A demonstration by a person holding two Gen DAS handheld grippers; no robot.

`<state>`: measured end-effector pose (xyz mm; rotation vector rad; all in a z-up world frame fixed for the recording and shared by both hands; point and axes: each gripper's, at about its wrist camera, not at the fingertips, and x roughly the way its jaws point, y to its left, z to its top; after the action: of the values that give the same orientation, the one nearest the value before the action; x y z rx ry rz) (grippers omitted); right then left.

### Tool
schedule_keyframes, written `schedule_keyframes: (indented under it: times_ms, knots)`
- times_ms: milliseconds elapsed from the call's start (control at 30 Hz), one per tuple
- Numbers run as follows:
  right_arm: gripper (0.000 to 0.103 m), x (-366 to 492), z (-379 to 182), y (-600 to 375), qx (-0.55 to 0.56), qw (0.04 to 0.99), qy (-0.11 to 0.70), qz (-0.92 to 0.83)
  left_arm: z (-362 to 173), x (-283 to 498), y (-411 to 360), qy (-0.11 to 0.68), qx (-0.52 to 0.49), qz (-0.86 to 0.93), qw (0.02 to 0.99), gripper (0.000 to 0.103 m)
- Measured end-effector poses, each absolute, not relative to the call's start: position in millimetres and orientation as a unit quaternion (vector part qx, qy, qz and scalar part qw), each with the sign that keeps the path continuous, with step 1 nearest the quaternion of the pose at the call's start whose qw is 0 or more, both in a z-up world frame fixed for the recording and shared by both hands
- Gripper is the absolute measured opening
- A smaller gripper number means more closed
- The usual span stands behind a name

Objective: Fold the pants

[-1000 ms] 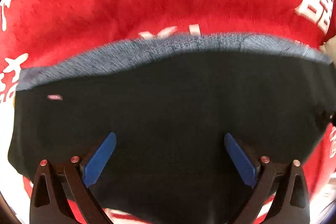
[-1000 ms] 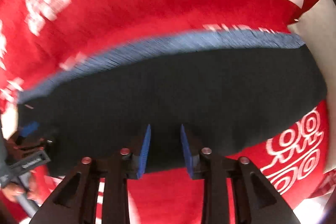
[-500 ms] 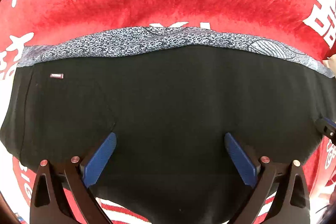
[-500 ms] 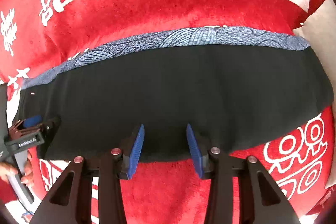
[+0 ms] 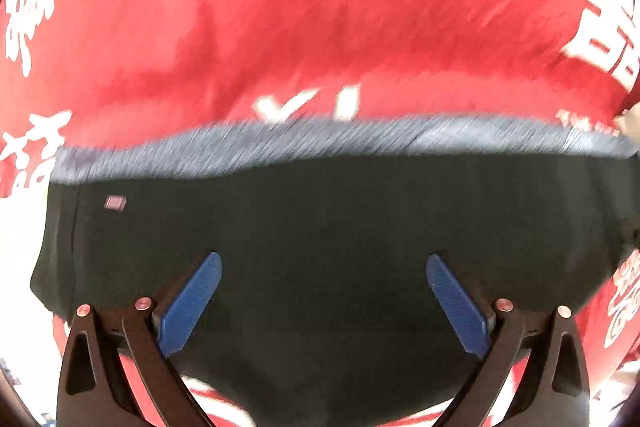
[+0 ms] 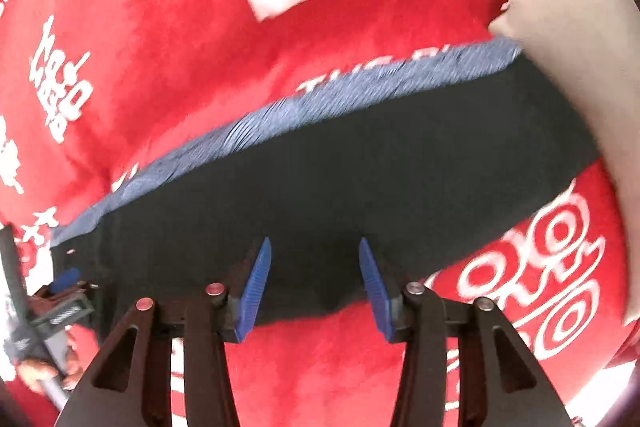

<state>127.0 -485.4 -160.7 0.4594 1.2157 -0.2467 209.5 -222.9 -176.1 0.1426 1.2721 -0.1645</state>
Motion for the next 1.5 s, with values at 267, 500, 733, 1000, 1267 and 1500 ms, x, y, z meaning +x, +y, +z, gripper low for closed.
schedule_keyframes:
  times_ms: [267, 500, 733, 1000, 1267, 1500]
  knots:
    - [0.05, 196.8, -173.4, -501.5, 0.203, 0.799, 0.558, -0.093, -203.5, 248.2, -290.2, 0.617, 0.037, -0.055, 0.784, 0.103]
    - [0.05, 213.1, -192.7, -540.1, 0.177, 0.795, 0.564, -0.137, -209.8, 226.5, -296.4, 0.599, 0.044, -0.051, 0.798, 0.103]
    - [0.056, 191.9, -173.6, -578.2, 0.184, 0.781, 0.57, -0.175, -206.0, 219.8, -300.6, 0.594, 0.05, -0.047, 0.801, 0.103]
    - [0.075, 117.9, -177.5, -554.1, 0.153, 0.793, 0.565, -0.169, -211.7, 222.2, -298.1, 0.589, 0.051, -0.051, 0.805, 0.103]
    - [0.087, 111.5, -177.9, -544.3, 0.122, 0.79, 0.585, -0.141, -213.1, 225.9, -293.4, 0.591, 0.05, -0.053, 0.803, 0.103]
    - [0.102, 119.5, -182.4, -527.2, 0.088, 0.784, 0.596, -0.151, -214.1, 233.7, -292.1, 0.598, 0.051, -0.054, 0.798, 0.103]
